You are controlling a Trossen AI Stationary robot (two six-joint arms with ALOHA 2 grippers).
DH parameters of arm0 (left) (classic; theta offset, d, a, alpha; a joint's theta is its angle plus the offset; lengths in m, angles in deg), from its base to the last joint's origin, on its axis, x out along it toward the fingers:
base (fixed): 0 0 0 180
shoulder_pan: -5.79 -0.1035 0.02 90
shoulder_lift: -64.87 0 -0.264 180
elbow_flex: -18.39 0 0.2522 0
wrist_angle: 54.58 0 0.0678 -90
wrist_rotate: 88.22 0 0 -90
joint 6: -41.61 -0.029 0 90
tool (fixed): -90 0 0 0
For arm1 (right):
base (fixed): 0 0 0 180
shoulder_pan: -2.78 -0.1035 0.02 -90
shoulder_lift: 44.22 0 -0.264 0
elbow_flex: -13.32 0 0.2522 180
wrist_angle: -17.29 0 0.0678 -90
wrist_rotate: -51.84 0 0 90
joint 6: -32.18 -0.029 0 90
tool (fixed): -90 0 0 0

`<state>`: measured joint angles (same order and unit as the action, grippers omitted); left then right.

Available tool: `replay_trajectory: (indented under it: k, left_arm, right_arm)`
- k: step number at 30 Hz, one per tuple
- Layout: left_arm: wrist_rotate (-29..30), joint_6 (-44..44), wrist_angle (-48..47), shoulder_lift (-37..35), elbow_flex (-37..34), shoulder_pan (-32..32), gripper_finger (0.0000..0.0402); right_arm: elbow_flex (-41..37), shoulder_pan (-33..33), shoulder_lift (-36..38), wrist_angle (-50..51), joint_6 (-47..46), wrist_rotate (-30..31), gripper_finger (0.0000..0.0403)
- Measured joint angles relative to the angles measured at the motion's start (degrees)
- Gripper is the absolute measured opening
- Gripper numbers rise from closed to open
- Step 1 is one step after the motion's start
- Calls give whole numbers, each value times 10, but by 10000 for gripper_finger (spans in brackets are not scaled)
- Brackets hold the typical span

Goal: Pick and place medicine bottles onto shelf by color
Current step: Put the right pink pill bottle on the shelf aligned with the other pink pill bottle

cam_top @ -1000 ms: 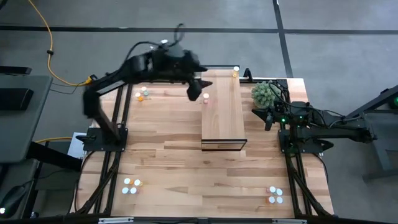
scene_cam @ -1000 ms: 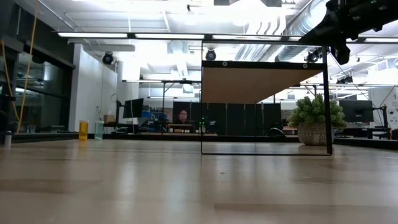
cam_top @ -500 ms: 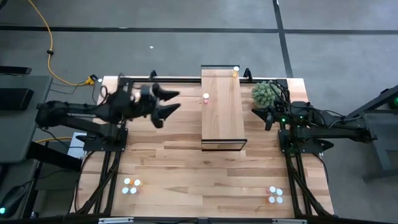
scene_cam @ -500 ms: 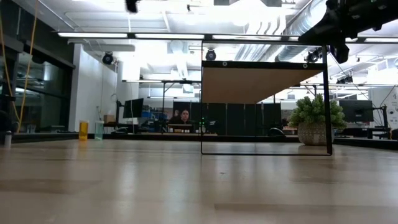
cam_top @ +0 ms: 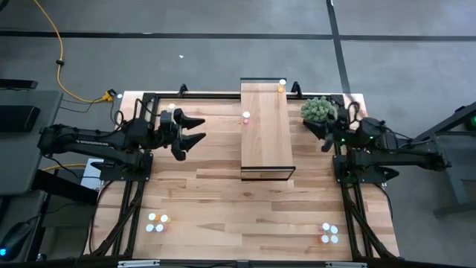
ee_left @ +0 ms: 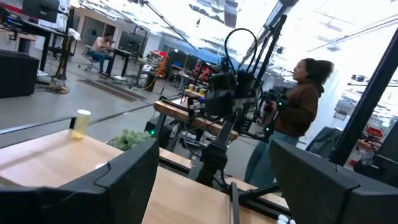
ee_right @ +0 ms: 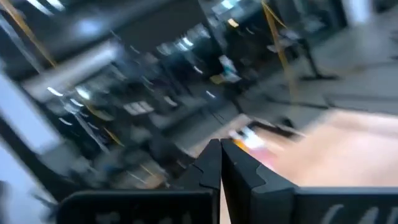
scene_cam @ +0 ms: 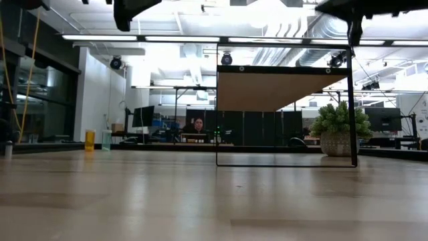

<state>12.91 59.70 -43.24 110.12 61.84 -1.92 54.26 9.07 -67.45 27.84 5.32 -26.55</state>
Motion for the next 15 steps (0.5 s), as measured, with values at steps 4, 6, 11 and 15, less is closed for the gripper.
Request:
replay_trajectory:
  k: [4,6,11,15]
  left_arm:
    - [0,6,0,0,0,0,296]
    - [0,0,0,0,0,0,296]
    - [-28,-3,-7,0,0,0,257]
    - [-51,-29,-35,-2,0,0,141]
  right_arm:
    - [41,-6,-20,12,-9,-66,1]
    - [83,-16,-39,84,-37,-72,6]
    - [215,-58,-115,365,-104,-80,50]
    - [296,-102,-182,537,-175,-120,103]
